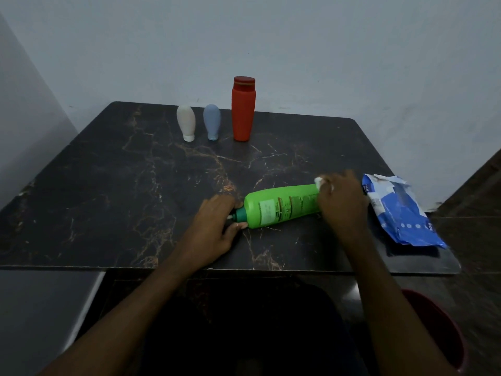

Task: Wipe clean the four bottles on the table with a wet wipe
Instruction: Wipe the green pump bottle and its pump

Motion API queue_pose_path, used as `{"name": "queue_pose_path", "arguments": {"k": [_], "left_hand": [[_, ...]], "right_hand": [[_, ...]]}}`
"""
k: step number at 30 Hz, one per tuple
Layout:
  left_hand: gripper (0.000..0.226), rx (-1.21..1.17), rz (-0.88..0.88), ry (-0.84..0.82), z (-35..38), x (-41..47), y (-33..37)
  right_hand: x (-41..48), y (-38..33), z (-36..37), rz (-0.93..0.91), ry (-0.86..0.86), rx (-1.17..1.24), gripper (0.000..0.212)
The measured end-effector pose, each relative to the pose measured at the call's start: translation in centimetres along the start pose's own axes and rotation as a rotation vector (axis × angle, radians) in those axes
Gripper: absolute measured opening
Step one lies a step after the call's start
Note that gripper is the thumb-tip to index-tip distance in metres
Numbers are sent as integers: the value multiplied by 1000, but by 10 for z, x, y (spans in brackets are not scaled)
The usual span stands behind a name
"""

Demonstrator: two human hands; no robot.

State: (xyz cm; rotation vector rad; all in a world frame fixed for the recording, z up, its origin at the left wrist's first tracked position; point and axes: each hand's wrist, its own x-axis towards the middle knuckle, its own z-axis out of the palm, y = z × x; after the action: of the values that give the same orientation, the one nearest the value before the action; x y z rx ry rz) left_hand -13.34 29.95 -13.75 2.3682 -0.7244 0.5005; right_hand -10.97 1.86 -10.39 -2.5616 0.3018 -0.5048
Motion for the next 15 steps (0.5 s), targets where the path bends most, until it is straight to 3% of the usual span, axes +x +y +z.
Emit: {"name": "queue_pose_path", "arguments": {"k": [4,9,12,15], "left_hand": [[32,17,17,1,0,0,0],[31,24,10,-2,-2,-1,2],[30,33,9,0,-3,-1,4],[29,36,18,-5,-2,-1,3]], "right_hand": [[-4,-14,2,80,-48,-64,25],[-49,-77,22,-145,-9,35,24],[-57,-76,23,-271,26,67,26],[-36,-37,15,-142,43,79,29]]}}
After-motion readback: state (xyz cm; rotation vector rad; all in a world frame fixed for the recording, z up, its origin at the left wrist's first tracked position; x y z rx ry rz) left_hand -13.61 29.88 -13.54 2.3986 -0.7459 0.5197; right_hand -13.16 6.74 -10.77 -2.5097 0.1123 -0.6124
